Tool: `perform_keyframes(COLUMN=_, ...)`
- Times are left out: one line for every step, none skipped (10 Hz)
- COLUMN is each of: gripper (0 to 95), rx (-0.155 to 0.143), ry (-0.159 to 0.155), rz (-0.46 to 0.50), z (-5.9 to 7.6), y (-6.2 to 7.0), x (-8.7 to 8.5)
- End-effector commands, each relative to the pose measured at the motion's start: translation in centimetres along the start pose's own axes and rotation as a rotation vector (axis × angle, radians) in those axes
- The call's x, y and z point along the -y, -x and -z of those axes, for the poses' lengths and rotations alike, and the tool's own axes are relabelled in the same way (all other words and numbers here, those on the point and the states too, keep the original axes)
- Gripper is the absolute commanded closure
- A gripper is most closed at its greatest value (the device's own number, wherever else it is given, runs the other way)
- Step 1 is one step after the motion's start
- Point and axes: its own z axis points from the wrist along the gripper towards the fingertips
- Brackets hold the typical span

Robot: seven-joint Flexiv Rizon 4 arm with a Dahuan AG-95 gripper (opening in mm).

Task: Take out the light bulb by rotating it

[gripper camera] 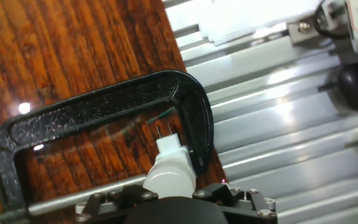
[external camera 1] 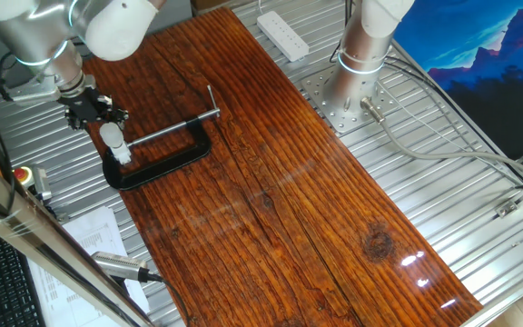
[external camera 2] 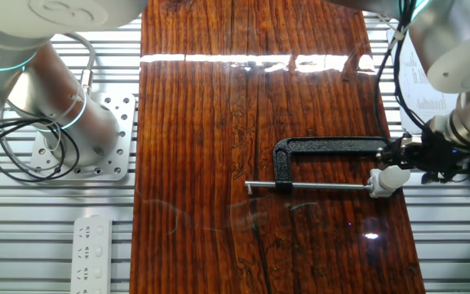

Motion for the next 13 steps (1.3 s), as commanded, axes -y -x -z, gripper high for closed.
perform_keyframes(gripper=19.0, rx=0.023, ry=0.003, rz=-0.478, z=0.2, y=-0.7, x=0.4)
perform_keyframes(gripper=19.0, rx=0.027, ry=0.006, rz=-0.582, z=0.2, y=-0.8, x=0.4)
perform_keyframes(gripper=38.0, rx=0.028, ry=0.007, rz=-0.619, z=0.2, y=-0.8, x=0.4)
perform_keyframes(gripper=38.0, rx=0.040, ry=0.021, rz=-0.709, z=0.2, y=-0.8, x=0.5)
perform_keyframes(gripper=38.0, rx=0.039, ry=0.022, rz=-0.746, z=0.1, y=-0.8, x=0.5)
perform_keyframes(gripper=38.0, rx=0.043, ry=0.027, rz=-0.787, z=0.1, y=-0.7, x=0.5)
perform_keyframes(gripper=19.0, rx=0.061, ry=0.046, rz=-0.825, z=0.1, y=-0.5, x=0.3)
perform_keyframes(gripper=19.0, rx=0.067, ry=0.054, rz=-0.847, z=0.1, y=-0.3, x=0.2)
perform_keyframes(gripper=19.0, rx=0.069, ry=0.058, rz=-0.882, z=0.0, y=0.0, x=0.0)
perform_keyframes(gripper=19.0, rx=0.071, ry=0.061, rz=-0.904, z=-0.1, y=0.2, x=0.0)
perform_keyframes(gripper=38.0, rx=0.071, ry=0.063, rz=-0.933, z=-0.2, y=0.4, x=-0.1)
perform_keyframes(gripper=38.0, rx=0.070, ry=0.063, rz=-0.956, z=-0.4, y=0.5, x=0.0)
perform_keyframes(gripper=38.0, rx=0.071, ry=0.066, rz=-0.982, z=-0.7, y=0.4, x=0.1)
